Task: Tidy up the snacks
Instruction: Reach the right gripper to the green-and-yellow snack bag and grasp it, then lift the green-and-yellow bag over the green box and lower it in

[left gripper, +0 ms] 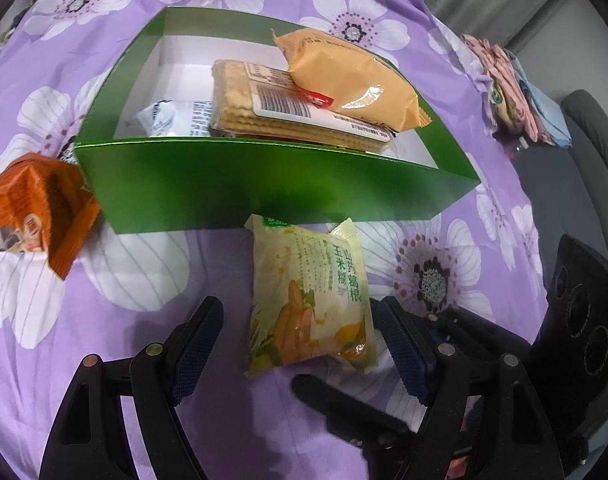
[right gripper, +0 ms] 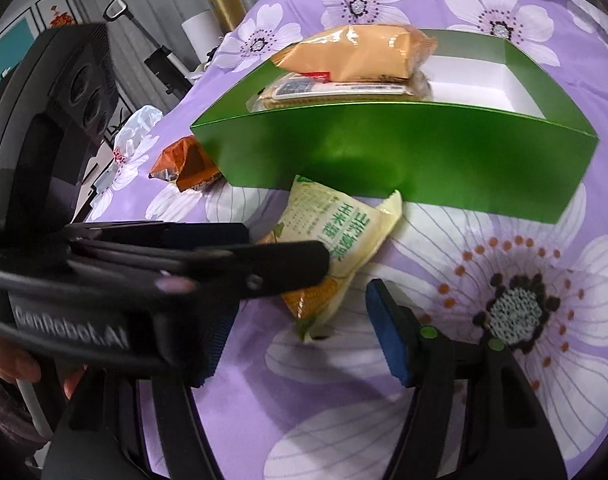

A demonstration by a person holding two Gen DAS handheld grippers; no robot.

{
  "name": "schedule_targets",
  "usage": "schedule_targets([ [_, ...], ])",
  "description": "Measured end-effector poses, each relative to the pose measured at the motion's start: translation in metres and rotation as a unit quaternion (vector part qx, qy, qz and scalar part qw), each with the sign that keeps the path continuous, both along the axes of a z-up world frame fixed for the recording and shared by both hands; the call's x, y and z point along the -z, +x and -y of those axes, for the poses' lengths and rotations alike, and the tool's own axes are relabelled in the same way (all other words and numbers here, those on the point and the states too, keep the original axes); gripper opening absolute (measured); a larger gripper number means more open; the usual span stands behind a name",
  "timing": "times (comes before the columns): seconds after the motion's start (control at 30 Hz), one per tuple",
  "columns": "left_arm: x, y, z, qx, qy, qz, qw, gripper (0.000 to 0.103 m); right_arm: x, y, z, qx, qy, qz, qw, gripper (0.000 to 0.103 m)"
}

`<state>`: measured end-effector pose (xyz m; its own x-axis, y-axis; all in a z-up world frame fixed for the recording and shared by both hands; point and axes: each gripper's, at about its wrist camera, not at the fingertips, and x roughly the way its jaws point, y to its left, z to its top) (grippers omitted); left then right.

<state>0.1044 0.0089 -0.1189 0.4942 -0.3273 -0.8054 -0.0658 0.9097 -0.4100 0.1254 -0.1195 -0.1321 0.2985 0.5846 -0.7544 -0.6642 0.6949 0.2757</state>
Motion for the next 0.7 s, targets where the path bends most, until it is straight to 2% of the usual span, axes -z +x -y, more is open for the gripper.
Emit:
schedule_targets([
  [0.07, 0.0, 0.002, 0.002, 0.006, 0.002, 0.003, 1.0, 0.079, 0.001, 0.0, -0.003, -0.005, -0.002, 0.004, 1.0, 0.057],
  [0.13, 0.001, 0.002, 0.005, 0.015, 0.009, 0.005, 0.9998, 0.064, 0.001, 0.001, -0.006, -0.009, -0.008, 0.008, 1.0, 0.051],
  [0.23, 0.002, 0.003, 0.008, 0.023, 0.022, 0.007, 0.9994, 0.057, 0.002, 0.003, -0.007, -0.009, -0.013, 0.011, 1.0, 0.042],
  [0.37, 0.0, 0.003, 0.008, 0.028, 0.019, 0.011, 0.9994, 0.053, 0.003, 0.005, -0.003, -0.006, -0.016, 0.013, 1.0, 0.029],
  [0.5, -0.004, 0.002, 0.014, 0.038, 0.029, 0.019, 0.9987, 0.046, 0.003, 0.005, -0.001, -0.004, -0.017, 0.015, 1.0, 0.025],
  [0.7, -0.012, -0.005, 0.017, 0.043, 0.025, 0.028, 0.9984, 0.045, -0.002, 0.0, 0.002, -0.004, -0.01, 0.017, 1.0, 0.016],
])
